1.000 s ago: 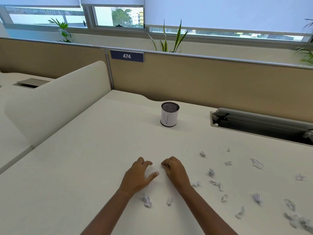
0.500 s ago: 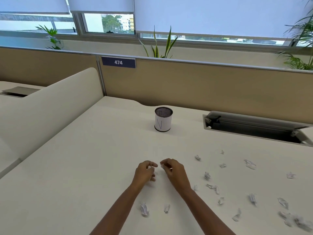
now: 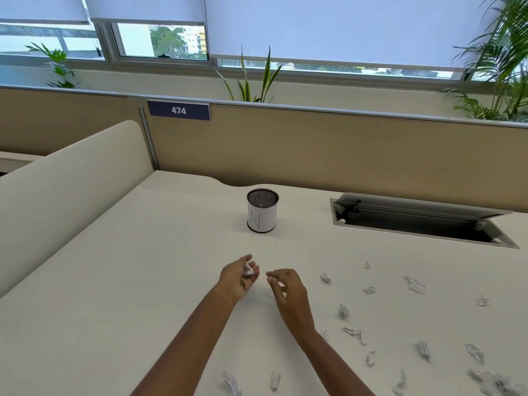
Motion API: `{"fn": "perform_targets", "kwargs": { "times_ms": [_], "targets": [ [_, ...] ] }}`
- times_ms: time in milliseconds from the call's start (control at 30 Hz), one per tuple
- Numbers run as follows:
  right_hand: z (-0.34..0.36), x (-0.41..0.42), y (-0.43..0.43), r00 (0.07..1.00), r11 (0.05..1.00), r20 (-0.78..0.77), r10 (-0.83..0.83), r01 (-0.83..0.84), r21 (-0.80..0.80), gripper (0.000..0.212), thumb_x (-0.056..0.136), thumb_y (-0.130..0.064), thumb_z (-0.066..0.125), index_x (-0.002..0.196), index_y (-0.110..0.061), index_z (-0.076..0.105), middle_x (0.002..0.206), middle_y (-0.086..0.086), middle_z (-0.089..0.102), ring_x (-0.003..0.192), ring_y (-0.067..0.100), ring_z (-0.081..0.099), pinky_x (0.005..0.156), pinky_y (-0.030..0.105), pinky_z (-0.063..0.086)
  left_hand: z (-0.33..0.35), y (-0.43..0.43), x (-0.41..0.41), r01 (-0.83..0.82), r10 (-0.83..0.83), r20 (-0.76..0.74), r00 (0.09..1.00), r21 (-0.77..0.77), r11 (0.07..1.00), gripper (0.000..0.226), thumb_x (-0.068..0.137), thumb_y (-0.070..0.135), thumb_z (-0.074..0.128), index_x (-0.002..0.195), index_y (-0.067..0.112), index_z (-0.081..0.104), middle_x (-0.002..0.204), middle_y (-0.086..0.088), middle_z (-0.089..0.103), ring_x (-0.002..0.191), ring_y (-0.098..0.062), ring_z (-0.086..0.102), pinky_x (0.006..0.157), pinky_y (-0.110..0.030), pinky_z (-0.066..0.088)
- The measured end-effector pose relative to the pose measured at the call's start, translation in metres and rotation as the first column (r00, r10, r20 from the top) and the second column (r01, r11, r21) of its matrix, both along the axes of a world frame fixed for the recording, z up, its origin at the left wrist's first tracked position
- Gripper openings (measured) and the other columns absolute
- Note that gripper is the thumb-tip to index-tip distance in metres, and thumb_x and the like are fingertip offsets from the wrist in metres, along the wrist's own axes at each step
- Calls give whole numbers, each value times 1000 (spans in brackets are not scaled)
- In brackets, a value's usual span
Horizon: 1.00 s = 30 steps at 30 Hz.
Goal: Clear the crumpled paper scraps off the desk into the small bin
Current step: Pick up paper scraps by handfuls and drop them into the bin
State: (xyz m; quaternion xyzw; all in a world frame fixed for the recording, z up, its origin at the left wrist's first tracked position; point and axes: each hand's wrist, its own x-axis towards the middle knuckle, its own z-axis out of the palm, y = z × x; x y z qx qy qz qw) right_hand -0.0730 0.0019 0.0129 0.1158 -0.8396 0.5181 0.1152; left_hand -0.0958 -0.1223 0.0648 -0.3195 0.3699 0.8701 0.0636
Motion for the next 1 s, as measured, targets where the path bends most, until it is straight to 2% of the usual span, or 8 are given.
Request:
{"fn": "perform_targets", "kwargs": {
  "times_ms": [200, 333, 400, 567, 667, 767, 900, 1000],
  "targets": [
    [-33, -1, 10, 995, 960, -99, 14, 15, 281, 41, 85, -32, 33, 92, -7, 65, 95, 7, 62, 93, 9, 45, 82, 13, 32, 34, -14, -54, -53, 52, -88, 995, -4, 999, 36, 102, 22, 29, 74, 7, 46, 77, -10, 46, 45, -23, 62, 53, -25, 42],
    [-41, -2, 9, 986, 943, -166, 19, 38, 332, 33, 85, -27, 35, 90, -11, 63, 92, 7, 64, 91, 6, 44, 81, 17, 37, 57, -13, -88, -37, 38, -132, 991, 10, 999, 35, 102, 22, 26, 76, 6, 42, 78, -11, 44, 66, -21, 46, 25, -9, 35],
    [-43, -3, 9, 984, 938, -178, 23, 41, 344, 29, 85, -25, 36, 90, -13, 63, 91, 6, 64, 92, 5, 45, 81, 16, 38, 65, -7, -105, -53, 53, -144, 988, 6, 999, 34, 102, 23, 27, 79, 3, 43, 80, -10, 43, 70, -21, 47, 44, -8, 48],
    [-47, -4, 10, 975, 931, -218, 33, 49, 361, 24, 84, -24, 38, 90, -17, 61, 92, 4, 64, 93, 4, 45, 80, 15, 39, 81, 6, -133, -30, 15, -159, 987, -91, 995, 44, 100, 31, 30, 60, 15, 24, 45, -2, 33, 22, -7, 27, 27, -10, 17],
    [-48, -5, 10, 976, 931, -217, 32, 49, 361, 24, 84, -24, 39, 91, -18, 61, 93, 5, 64, 94, 3, 45, 82, 14, 38, 88, 14, -141, -22, 1, -154, 988, -131, 991, 30, 99, 34, 33, 81, 12, 41, 83, -5, 38, 54, -15, 39, 43, -17, 36],
    [-48, -5, 10, 972, 927, -232, 38, 52, 371, 25, 84, -24, 39, 90, -17, 62, 92, 5, 64, 94, 4, 46, 82, 14, 39, 87, 18, -142, 4, -28, -180, 983, -134, 991, 39, 100, 32, 34, 133, 12, 37, 116, -5, 40, 105, -30, 53, 94, -36, 45],
    [-47, -5, 11, 971, 923, -237, 24, 70, 378, 24, 84, -23, 39, 90, -17, 61, 92, 4, 64, 93, 4, 46, 80, 15, 40, 67, 17, -131, -17, -42, -218, 975, -259, 966, 14, 98, 29, 38, 100, 19, 48, 77, 1, 51, 56, -7, 45, 53, -14, 34],
    [-46, -5, 10, 972, 914, -233, 18, 78, 399, 25, 83, -22, 39, 89, -16, 62, 91, 4, 65, 92, 4, 46, 78, 15, 40, 35, 22, -107, -92, -108, -321, 941, -549, 831, 29, 97, 16, 36, 119, 15, 55, 118, -7, 56, 102, -13, 51, 82, -21, 40]
  ]
}}
